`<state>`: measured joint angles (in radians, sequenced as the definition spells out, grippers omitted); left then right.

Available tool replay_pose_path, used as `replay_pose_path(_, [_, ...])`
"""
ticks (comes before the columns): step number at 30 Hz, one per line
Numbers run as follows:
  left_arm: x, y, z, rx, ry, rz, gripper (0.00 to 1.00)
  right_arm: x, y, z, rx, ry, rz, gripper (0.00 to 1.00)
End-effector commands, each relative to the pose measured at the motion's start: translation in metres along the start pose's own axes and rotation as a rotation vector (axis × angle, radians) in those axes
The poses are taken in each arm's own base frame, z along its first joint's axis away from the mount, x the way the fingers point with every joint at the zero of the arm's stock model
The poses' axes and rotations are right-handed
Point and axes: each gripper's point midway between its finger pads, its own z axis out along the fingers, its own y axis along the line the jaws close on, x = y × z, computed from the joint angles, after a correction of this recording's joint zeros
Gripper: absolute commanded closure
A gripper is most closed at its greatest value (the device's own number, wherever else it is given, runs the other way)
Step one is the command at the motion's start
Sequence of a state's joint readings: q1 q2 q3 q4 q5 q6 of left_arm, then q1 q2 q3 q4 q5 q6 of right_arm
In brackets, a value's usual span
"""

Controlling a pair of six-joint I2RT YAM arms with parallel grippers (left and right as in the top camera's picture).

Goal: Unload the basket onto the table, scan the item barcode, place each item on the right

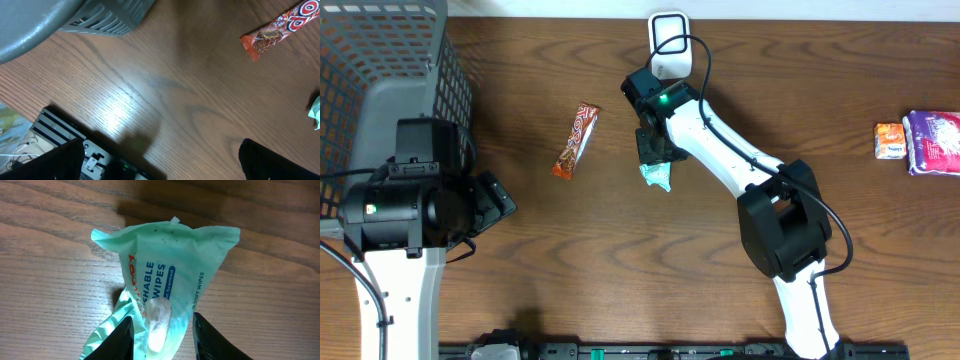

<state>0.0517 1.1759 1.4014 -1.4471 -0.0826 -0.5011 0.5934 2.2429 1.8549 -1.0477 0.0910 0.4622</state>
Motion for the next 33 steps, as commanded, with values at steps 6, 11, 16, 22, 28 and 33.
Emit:
replay_pose_path(6, [-0.001, 0.004, 0.000, -0.016, -0.006, -0.014, 0.02, -0.010, 0.002, -0.011, -0.014, -0.053, -0.001, 0.86])
replay_pose_path(11, [-0.001, 0.004, 0.000, -0.016, -0.006, -0.014, 0.02, -0.012, 0.000, -0.012, -0.017, -0.056, 0.005, 0.91])
replay_pose_path(16, [-0.001, 0.004, 0.000, -0.016, -0.006, -0.014, 0.02, -0.012, 0.000, -0.016, -0.021, -0.061, 0.006, 0.84])
replay_pose_path(22, [-0.001, 0.004, 0.000, -0.016, -0.006, -0.014, 0.02, -0.015, -0.004, -0.037, -0.055, -0.077, 0.021, 0.58])
replay_pose_path(28, [-0.001, 0.004, 0.000, -0.016, -0.006, -0.014, 0.02, -0.014, -0.006, -0.043, -0.059, -0.079, 0.025, 0.64])
replay_pose_path(33, [-0.001, 0.004, 0.000, -0.016, -0.006, -0.014, 0.02, -0.015, -0.004, -0.041, -0.062, -0.085, 0.023, 0.98])
